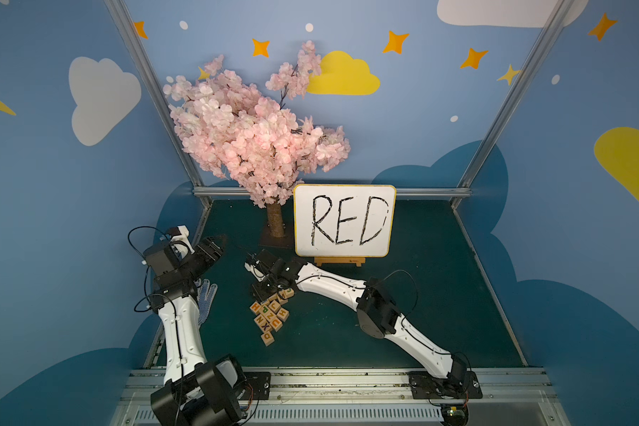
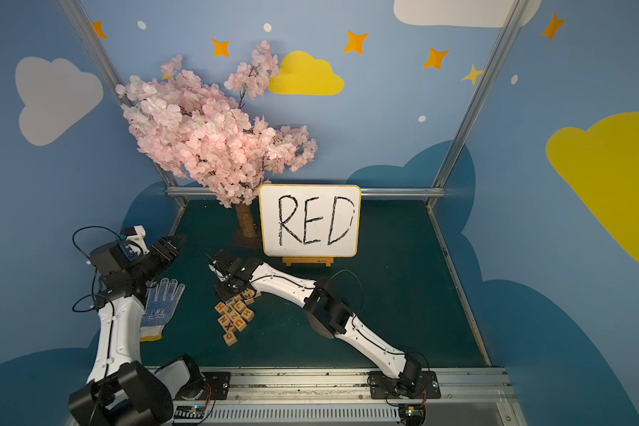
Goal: Assemble the uppercase word "red" with letter blocks
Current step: Pick up the letter block from the center of the board.
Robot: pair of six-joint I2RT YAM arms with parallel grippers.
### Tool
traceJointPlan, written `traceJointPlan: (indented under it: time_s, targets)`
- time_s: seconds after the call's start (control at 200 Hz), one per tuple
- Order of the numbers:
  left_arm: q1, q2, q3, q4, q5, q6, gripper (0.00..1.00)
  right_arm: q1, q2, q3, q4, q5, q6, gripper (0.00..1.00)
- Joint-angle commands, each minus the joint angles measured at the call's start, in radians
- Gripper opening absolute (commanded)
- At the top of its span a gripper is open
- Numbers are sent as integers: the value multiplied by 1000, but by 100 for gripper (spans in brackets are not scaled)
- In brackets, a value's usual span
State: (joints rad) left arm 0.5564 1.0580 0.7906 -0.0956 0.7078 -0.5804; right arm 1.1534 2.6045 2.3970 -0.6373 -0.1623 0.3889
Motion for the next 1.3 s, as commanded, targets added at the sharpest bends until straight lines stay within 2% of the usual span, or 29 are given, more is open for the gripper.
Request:
traceJointPlan:
  time_s: [0.0, 0.961, 1.297]
  targets:
    - [5, -13, -1, 19, 18, 0, 71, 2, 21, -4, 10, -7, 7, 48]
    - [5, -12, -1, 22, 23, 0, 71, 22, 82, 102, -71, 44, -81, 48]
    - [7, -13, -1, 20, 22, 1, 71, 40, 86, 102, -76, 92, -117, 42]
